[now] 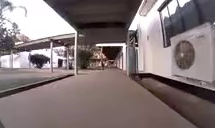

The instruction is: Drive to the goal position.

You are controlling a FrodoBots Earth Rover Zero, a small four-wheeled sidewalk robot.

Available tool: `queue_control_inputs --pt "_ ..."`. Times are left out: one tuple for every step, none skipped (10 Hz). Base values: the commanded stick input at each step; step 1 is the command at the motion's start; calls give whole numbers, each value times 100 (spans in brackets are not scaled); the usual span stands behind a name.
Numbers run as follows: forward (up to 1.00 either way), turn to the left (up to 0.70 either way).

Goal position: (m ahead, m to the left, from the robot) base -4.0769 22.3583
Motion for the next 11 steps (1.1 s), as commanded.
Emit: queue_control_inputs --pt "70 0" --pt "70 0" --pt "70 0" --pt "70 0" --pt "70 0" --pt "70 0" --pt "70 0" --pt "70 0" --pt "70 0" --pt "70 0" --pt "70 0"
